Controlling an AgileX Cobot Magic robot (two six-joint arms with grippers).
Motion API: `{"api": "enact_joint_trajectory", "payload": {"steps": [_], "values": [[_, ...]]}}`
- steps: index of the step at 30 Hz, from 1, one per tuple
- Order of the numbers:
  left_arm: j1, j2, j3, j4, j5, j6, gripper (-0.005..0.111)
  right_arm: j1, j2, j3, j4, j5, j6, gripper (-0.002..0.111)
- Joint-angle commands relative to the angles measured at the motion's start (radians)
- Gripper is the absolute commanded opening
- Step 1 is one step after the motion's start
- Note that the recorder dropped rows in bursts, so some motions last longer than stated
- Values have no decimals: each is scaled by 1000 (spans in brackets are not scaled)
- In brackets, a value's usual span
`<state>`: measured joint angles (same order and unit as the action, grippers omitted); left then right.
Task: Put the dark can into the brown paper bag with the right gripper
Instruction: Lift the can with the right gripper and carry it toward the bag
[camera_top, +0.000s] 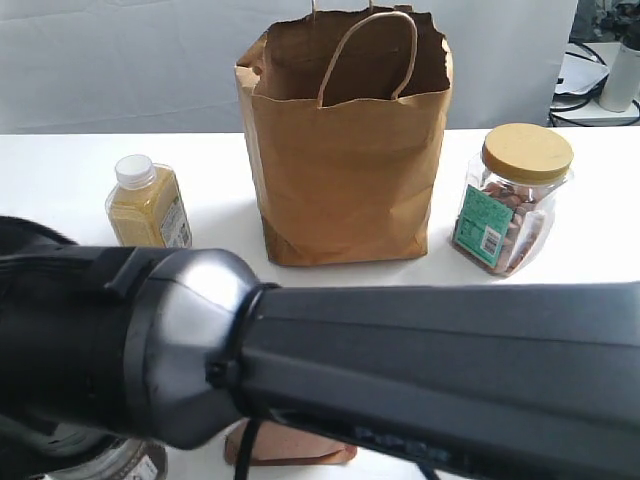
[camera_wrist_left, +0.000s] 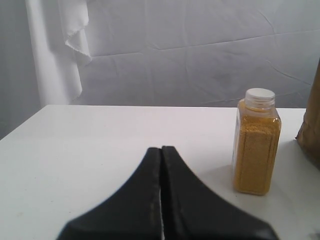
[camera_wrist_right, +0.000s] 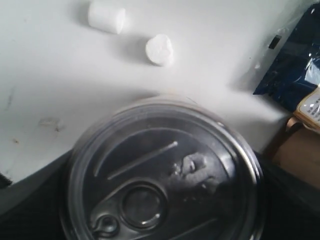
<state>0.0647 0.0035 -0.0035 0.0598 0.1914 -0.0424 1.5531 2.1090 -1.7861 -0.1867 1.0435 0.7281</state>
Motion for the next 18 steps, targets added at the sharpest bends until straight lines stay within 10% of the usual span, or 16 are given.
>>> {"api": "enact_joint_trajectory", "payload": {"steps": [1,18], "values": [[-5,-3,4,3,-7,-3,0,8,-106,-7,-91,-31,11,0],[-5,-3,4,3,-7,-3,0,-32,-362,-7,-456,-202,13,0]]}}
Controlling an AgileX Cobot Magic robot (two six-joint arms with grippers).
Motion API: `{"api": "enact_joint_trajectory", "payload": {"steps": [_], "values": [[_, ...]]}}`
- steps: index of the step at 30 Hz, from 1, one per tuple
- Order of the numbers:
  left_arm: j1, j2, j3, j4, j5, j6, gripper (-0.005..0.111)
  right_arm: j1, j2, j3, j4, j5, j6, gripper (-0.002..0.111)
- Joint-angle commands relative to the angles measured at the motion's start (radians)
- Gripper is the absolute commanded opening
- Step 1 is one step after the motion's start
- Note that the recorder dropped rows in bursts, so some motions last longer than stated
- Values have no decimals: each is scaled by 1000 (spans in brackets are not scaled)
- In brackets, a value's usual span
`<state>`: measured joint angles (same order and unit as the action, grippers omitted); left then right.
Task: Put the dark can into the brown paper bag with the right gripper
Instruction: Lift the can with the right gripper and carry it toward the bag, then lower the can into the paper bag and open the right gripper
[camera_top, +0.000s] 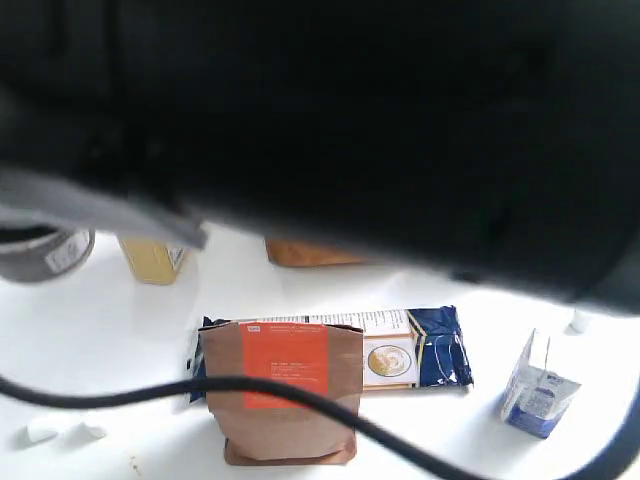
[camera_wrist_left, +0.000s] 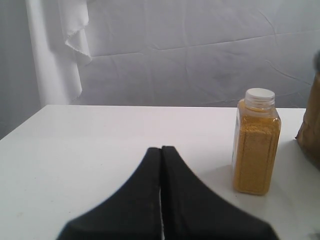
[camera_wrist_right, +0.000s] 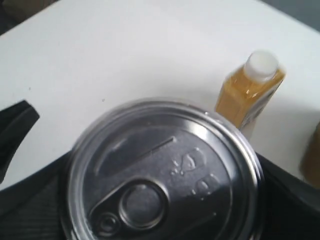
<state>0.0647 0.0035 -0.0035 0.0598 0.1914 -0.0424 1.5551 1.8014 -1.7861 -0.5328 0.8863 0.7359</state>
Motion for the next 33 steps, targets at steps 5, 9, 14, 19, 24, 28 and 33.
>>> {"api": "enact_joint_trajectory", "payload": {"steps": [5,9,14,19,24,28,33], "values": [[-5,-3,4,3,-7,-3,0,-103,-94,-7,-148,-50,5,0],[-5,-3,4,3,-7,-3,0,-161,-119,-7,-171,-114,5,0],[-5,-3,4,3,-7,-3,0,-261,-142,-7,-191,-162,5,0],[-5,-3,4,3,-7,-3,0,-387,-145,-7,-208,-203,5,0],[-5,-3,4,3,-7,-3,0,-506,-138,-7,-208,-329,11,0],[-29,-3,4,3,-8,-3,0,-597,-102,-7,-208,-341,11,0],[-29,-3,4,3,-8,-3,0,-676,-45,-7,-208,-394,11,0]]}}
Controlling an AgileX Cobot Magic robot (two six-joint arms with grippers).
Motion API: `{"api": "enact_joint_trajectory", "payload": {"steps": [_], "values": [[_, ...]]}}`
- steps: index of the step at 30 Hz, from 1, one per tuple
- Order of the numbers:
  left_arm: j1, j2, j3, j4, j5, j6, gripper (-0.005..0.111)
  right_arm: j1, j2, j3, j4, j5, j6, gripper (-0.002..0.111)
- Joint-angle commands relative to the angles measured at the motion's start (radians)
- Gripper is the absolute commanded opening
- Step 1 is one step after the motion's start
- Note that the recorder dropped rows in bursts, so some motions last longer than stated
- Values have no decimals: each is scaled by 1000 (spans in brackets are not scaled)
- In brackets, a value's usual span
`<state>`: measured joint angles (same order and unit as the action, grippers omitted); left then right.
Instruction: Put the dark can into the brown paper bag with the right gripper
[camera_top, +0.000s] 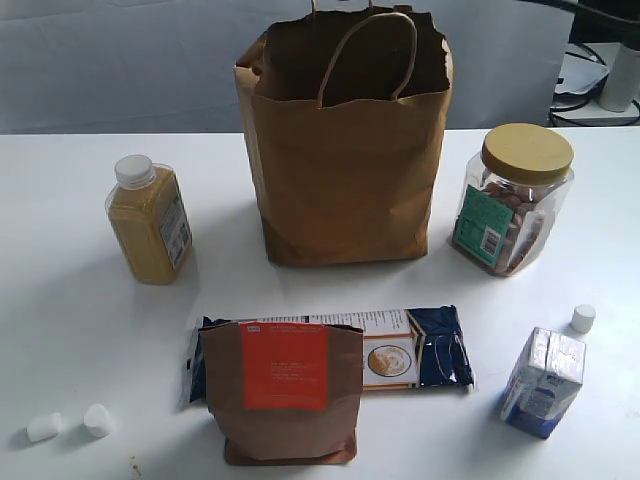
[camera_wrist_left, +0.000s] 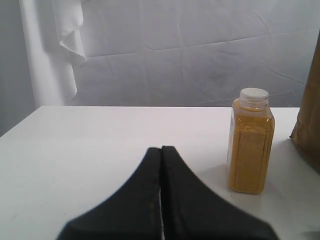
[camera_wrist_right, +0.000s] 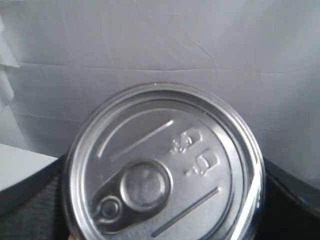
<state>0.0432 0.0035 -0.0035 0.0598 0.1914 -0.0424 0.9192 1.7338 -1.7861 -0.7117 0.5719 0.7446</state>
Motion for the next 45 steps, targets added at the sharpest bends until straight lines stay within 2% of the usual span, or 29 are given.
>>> {"api": "enact_joint_trajectory", "payload": {"steps": [1,5,13,21,25,30,33,36,41,43,45], "values": [[-7,-3,4,3,-8,-3,0,-45,33,-7,-29,-82,3,0],[-7,-3,4,3,-8,-3,0,-50,89,-7,-16,-83,5,0],[-7,-3,4,3,-8,-3,0,-50,156,-5,95,61,3,0],[-7,-3,4,3,-8,-3,0,-50,195,-1,191,110,-42,1],[-7,-3,4,3,-8,-3,0,-50,207,-1,201,116,-54,20],[-7,-3,4,3,-8,-3,0,-50,207,-1,199,123,-68,67],[-7,-3,4,3,-8,-3,0,-50,207,-1,199,137,-68,81],[-7,-3,4,3,-8,-3,0,-50,203,-1,199,155,-68,82],[-7,-3,4,3,-8,-3,0,-50,158,-3,220,153,-68,75],[-7,-3,4,3,-8,-3,0,-50,128,-3,236,149,-62,67],[-7,-3,4,3,-8,-3,0,-50,87,-3,241,149,-62,52]]}}
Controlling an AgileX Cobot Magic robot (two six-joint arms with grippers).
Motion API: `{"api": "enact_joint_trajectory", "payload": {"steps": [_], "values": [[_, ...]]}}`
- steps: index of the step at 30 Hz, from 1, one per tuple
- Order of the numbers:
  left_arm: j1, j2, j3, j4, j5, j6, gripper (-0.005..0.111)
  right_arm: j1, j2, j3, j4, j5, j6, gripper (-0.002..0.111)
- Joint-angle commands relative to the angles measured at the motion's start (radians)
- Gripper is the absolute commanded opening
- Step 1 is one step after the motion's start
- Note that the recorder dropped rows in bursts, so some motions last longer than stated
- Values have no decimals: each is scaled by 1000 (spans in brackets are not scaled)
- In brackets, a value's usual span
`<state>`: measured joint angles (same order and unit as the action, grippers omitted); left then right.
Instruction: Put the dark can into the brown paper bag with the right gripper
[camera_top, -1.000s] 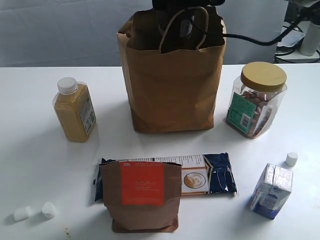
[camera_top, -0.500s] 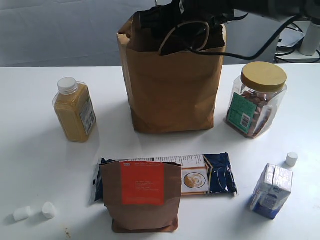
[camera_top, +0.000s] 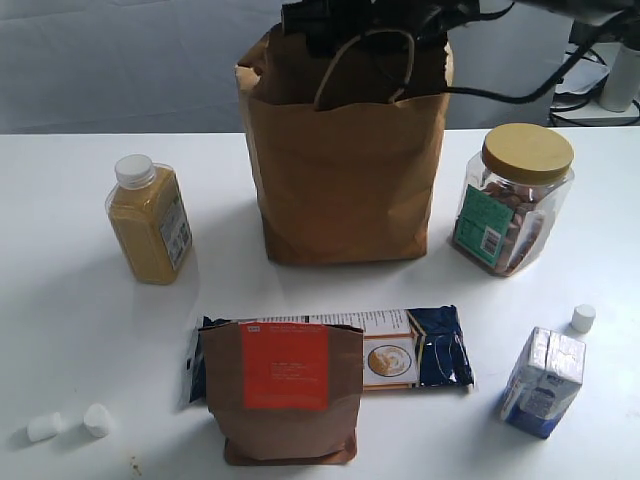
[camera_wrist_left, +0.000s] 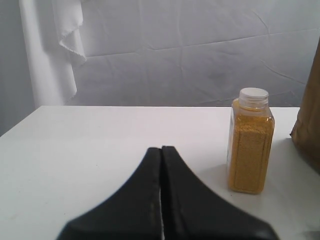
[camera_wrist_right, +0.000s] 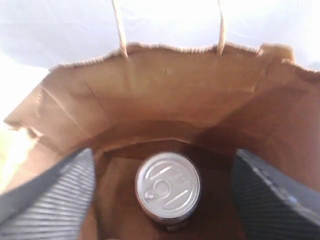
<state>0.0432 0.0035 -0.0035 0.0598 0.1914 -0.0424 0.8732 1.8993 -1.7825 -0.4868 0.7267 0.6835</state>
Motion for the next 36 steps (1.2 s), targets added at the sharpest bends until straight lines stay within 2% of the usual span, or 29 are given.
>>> {"api": "enact_joint_trajectory", "payload": {"steps": [1,7,12,15,24,32,36], "values": [[-7,-3,4,3,-8,-3,0,-4,-97,-7,16,-2,0,45],[-7,-3,4,3,-8,-3,0,13,-246,-7,14,42,-24,0],[-7,-3,4,3,-8,-3,0,14,-352,5,-18,181,-70,0],[-7,-3,4,3,-8,-3,0,14,-446,85,-51,203,-70,0],[-7,-3,4,3,-8,-3,0,14,-817,517,-51,40,18,0],[-7,-3,4,3,-8,-3,0,14,-1071,813,-44,-89,141,0],[-7,-3,4,3,-8,-3,0,12,-1187,956,-35,-214,144,0]]}}
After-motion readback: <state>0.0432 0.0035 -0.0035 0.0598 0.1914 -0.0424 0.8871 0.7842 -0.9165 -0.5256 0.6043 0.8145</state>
